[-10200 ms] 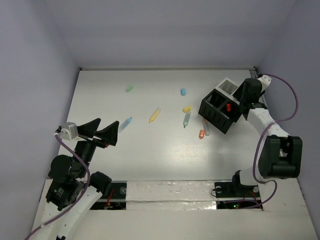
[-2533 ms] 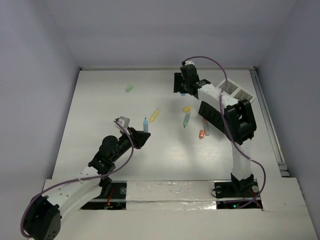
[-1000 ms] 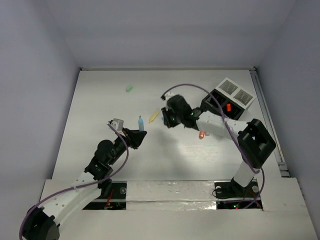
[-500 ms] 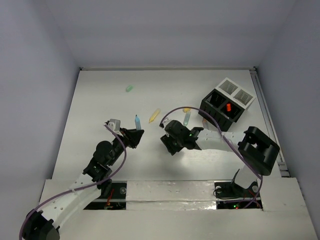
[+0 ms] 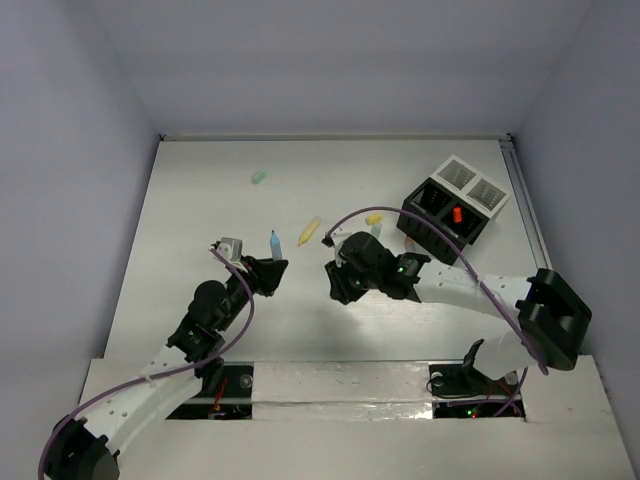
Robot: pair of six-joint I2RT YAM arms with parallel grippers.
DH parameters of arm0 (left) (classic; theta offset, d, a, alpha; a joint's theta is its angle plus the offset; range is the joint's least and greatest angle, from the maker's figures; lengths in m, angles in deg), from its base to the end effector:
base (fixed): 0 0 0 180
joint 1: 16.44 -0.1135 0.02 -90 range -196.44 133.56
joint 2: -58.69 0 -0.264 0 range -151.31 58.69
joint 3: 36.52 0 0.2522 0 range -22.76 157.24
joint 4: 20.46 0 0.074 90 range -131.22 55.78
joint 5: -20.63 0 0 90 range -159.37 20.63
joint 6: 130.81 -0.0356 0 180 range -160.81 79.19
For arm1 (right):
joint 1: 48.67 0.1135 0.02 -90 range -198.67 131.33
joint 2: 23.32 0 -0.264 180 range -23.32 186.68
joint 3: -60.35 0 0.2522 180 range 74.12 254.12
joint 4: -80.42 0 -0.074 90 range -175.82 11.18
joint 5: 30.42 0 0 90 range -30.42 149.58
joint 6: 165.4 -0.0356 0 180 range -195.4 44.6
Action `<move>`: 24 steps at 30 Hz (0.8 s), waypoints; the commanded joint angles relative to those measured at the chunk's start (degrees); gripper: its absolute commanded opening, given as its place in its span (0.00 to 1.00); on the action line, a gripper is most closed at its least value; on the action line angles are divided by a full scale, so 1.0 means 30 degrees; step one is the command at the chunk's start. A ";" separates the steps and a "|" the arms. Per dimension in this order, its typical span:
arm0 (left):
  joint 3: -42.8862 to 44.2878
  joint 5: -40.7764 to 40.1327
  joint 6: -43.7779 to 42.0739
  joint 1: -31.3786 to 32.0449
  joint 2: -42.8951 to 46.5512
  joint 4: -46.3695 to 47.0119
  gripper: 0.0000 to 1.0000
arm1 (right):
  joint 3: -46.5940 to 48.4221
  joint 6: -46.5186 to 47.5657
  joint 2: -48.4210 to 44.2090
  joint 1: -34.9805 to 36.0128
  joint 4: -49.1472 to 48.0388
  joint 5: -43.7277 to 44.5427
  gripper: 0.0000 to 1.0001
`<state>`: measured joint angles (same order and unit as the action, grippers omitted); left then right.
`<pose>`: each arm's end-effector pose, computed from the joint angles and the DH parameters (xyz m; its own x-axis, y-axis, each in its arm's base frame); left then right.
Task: Sort the stationery into containers
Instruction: Close the pen cap on the pen.
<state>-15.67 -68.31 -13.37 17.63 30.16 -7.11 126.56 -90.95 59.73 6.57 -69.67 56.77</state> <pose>0.1214 -0.0829 0.2167 -0.1925 -0.4260 -0.8840 0.5483 0.7004 -0.4569 0.1722 0.2512 0.2227 -0.6252 -0.4312 -0.6505 -0.6976 0.6824 0.2181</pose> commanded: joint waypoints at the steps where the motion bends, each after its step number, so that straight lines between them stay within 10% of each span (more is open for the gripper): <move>1: -0.0020 -0.0148 -0.0182 0.0071 -0.0040 0.0923 0.00 | -0.0928 -0.1288 0.0558 0.0189 -0.1161 -0.2140 0.35; 12: -0.0020 -0.0148 -0.0212 0.0071 -0.0421 0.1128 0.00 | -0.0782 -0.2873 0.2054 0.0189 -0.0399 -0.0441 0.91; 24: -0.0020 -0.0119 -0.0182 0.0071 -0.0186 0.1011 0.00 | -0.1046 -0.3693 0.3196 -0.0395 -0.2157 -0.0412 0.90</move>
<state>-15.67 -68.40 -13.35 17.63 28.91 -7.04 123.83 -100.94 68.49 6.35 -73.15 54.32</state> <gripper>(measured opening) 0.156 0.902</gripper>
